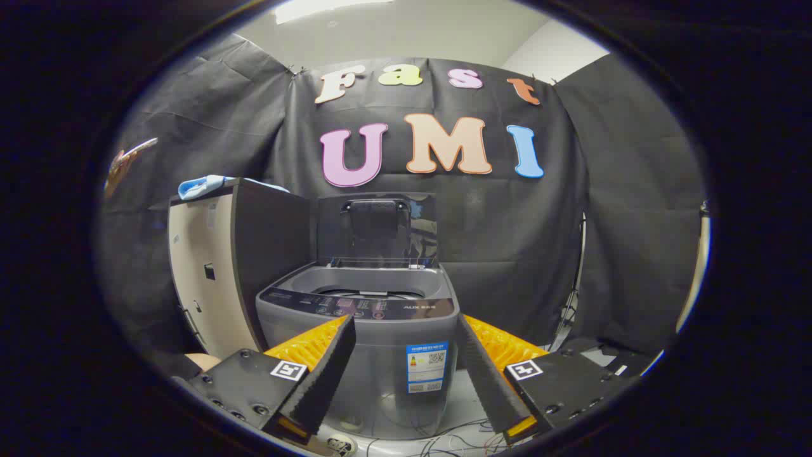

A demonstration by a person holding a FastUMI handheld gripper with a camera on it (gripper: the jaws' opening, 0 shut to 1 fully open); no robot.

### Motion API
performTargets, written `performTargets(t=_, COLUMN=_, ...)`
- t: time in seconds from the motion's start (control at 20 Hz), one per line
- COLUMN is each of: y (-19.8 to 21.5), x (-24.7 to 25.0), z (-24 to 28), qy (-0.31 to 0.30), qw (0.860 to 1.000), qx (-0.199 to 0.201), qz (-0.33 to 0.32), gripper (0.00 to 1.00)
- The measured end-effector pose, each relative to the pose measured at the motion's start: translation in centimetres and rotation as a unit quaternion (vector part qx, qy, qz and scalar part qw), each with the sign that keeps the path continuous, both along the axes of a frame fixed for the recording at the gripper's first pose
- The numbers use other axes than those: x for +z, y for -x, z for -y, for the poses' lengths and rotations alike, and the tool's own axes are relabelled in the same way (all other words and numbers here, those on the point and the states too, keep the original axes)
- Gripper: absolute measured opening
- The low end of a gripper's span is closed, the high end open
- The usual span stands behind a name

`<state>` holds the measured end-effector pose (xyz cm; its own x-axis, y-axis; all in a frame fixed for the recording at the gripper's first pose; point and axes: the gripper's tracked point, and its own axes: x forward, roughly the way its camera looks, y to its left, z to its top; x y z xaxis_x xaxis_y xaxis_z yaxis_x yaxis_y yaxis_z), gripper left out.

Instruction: Put the clothes into the washing machine and then close the washing machine lid.

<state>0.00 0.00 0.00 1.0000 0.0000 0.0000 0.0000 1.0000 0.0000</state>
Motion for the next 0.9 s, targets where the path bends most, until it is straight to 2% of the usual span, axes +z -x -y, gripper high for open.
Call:
performTargets(t=0.75, y=-0.04, x=-0.07, z=0.00, qy=0.000, qw=1.000, qx=0.000, qz=0.000, gripper=0.98)
performTargets(t=0.9, y=-0.24, x=-0.02, z=-0.92, qy=0.004, qw=1.000, qx=0.016, qz=-0.001, gripper=0.98)
